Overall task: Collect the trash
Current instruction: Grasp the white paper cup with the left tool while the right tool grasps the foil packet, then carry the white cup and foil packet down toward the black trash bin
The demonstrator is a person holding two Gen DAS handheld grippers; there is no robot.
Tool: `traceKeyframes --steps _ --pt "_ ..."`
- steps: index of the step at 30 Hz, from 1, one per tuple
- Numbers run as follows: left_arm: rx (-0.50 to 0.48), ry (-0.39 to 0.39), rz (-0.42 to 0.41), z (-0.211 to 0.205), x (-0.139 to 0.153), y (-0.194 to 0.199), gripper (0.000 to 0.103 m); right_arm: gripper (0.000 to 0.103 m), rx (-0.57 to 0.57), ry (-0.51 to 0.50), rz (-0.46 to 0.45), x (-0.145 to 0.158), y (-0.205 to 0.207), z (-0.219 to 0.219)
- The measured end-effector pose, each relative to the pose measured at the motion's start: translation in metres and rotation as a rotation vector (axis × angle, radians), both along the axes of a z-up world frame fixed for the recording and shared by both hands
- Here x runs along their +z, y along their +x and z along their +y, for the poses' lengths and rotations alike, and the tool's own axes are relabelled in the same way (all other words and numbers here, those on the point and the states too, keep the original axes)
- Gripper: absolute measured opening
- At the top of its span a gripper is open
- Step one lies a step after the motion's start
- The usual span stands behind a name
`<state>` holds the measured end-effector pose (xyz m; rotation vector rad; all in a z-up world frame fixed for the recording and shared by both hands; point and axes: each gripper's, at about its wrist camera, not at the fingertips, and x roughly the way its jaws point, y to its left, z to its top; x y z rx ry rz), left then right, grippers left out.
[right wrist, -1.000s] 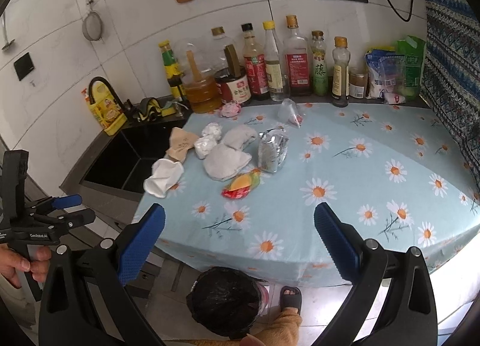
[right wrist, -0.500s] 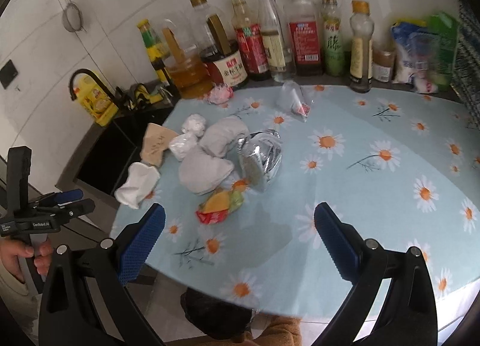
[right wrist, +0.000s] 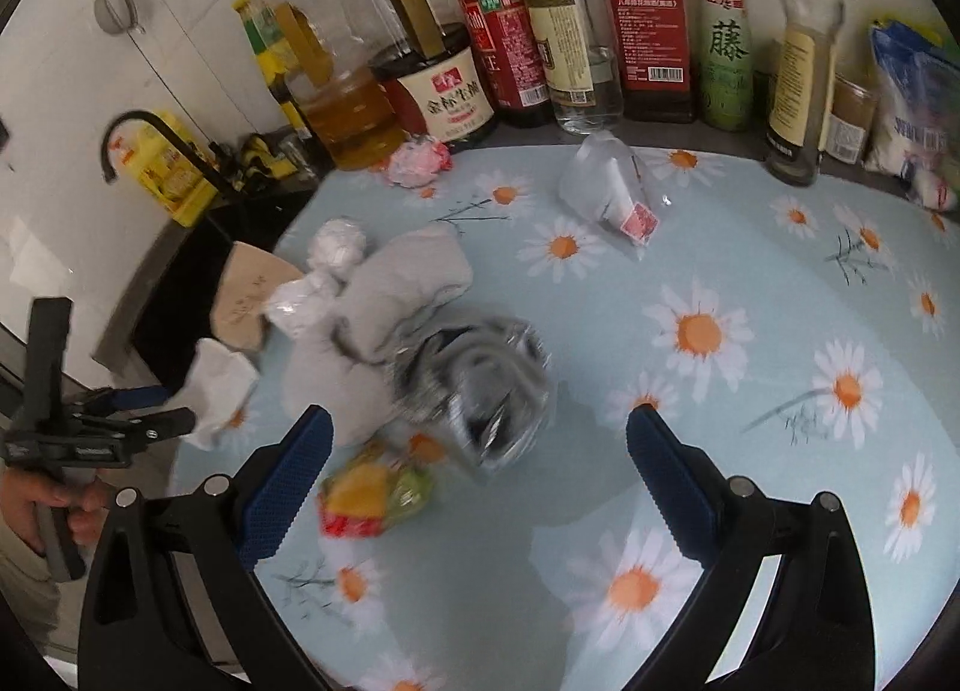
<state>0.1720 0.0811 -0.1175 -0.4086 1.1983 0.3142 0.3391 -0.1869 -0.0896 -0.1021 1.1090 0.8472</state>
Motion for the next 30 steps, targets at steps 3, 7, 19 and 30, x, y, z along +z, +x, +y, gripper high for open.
traceKeyframes --steps 3,7,19,30 --pt "-0.009 0.007 0.022 0.002 -0.007 0.008 0.085 0.09 0.014 0.0 0.019 -0.008 0.008 0.006" --pt "-0.02 0.024 0.059 0.002 -0.015 0.013 0.073 0.077 0.018 -0.016 0.026 -0.017 0.015 0.012" --pt "-0.045 0.045 0.048 -0.005 -0.011 0.014 0.072 0.056 0.007 -0.015 0.036 -0.021 0.012 0.003" --pt "-0.062 0.031 0.003 -0.018 0.005 -0.006 0.072 0.056 -0.03 -0.002 -0.001 0.001 -0.009 -0.012"
